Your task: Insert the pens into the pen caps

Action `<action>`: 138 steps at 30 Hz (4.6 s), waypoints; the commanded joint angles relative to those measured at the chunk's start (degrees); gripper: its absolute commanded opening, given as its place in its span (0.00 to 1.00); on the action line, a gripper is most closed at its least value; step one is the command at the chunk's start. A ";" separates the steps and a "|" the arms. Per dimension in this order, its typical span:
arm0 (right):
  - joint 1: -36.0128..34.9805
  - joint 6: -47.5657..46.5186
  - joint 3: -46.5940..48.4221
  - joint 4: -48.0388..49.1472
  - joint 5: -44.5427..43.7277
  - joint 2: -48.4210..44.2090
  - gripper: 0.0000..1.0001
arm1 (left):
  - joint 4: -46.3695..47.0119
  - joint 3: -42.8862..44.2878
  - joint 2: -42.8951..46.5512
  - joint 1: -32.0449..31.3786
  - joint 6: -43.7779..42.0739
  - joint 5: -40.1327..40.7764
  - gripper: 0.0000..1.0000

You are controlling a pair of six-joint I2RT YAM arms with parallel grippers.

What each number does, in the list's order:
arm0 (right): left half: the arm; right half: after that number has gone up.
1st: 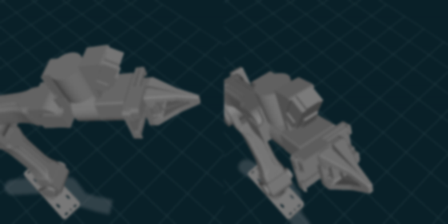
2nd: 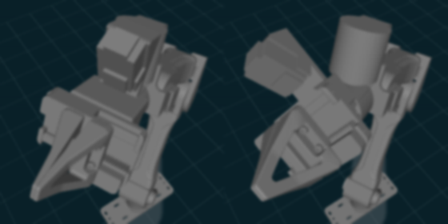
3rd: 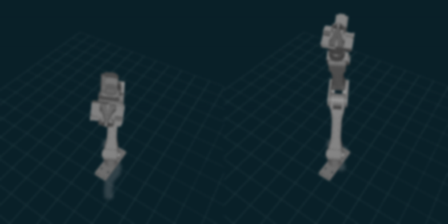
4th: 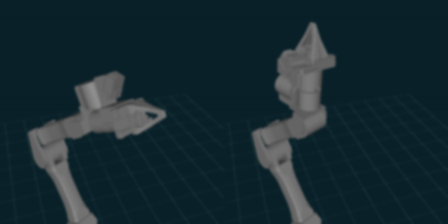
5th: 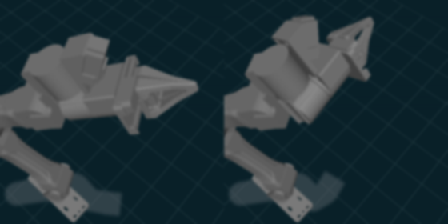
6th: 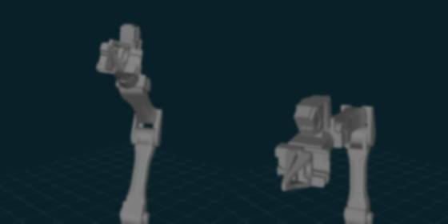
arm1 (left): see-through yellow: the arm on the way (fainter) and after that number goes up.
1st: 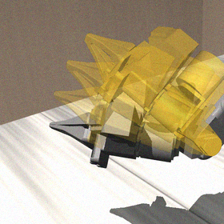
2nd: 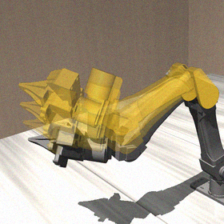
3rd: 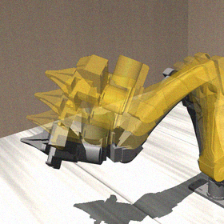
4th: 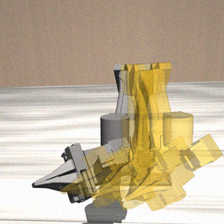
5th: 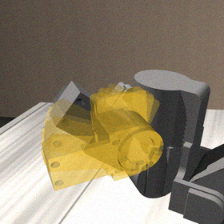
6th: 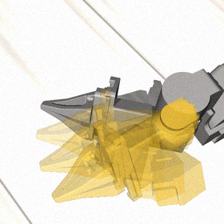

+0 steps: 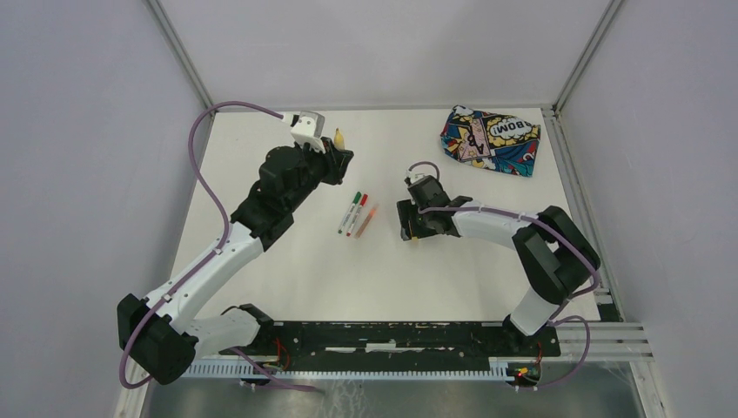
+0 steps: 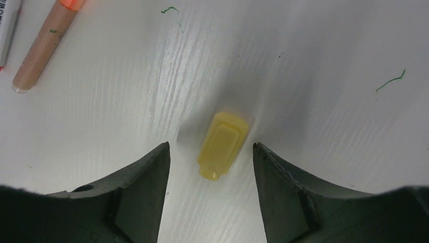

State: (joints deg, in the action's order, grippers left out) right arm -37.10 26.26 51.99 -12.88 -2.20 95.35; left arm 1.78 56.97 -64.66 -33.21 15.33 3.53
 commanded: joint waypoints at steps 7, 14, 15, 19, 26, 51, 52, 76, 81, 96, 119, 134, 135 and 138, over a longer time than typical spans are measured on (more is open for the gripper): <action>0.04 -3.51 6.82 -6.62 -5.08 4.52 0.42 | 0.42 0.42 1.98 0.29 -2.31 0.53 0.02; 0.03 -8.61 9.23 -11.95 -6.45 4.58 0.31 | 0.24 0.42 1.97 0.29 -2.30 0.88 0.02; 0.08 -9.44 9.72 -13.19 -6.58 4.65 0.30 | 0.24 0.42 1.94 0.33 -2.26 0.93 0.02; 0.10 -13.23 10.47 -17.89 -5.69 5.14 0.27 | -0.06 0.67 1.65 0.32 -2.23 1.05 0.02; 0.43 -16.01 9.30 -21.80 -3.65 5.10 0.33 | -0.20 0.77 1.45 0.36 -2.21 1.26 0.02; 2.33 -18.69 12.38 -24.08 -1.67 11.17 0.38 | -0.54 0.95 1.47 0.55 -2.32 1.75 0.02; 2.43 -18.90 12.32 -23.88 -0.81 11.17 0.37 | -0.55 0.95 1.45 0.60 -2.39 1.77 0.02; 6.26 -5.45 3.95 10.03 -0.59 -30.74 0.10 | 4.86 3.67 -5.92 -3.99 -3.62 -16.24 0.02; 6.44 2.70 -0.69 16.21 -9.12 -40.36 0.07 | 6.74 5.78 -10.41 -10.03 -6.67 -16.20 0.02; 6.43 17.16 -9.20 28.86 -5.52 -48.75 0.03 | 5.32 8.28 -16.08 -17.57 -14.20 -13.24 0.02; 6.50 16.29 -8.57 29.61 -0.74 -45.73 0.05 | 2.01 7.98 -16.70 -20.88 -18.14 -7.08 0.02; 6.47 15.09 -7.87 30.14 4.17 -44.69 0.05 | 1.56 8.41 -17.27 -20.95 -17.88 -6.25 0.02; 6.43 14.97 -7.91 30.14 4.30 -44.60 0.05 | 1.56 8.42 -17.25 -20.91 -17.81 -6.23 0.02; 6.43 14.84 -7.95 30.00 4.54 -44.44 0.05 | 1.60 8.42 -17.17 -20.89 -17.80 -6.14 0.02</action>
State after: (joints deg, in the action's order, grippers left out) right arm -30.72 42.13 42.98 14.61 0.73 50.68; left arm 2.24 64.84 -81.93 -53.87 0.34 -3.29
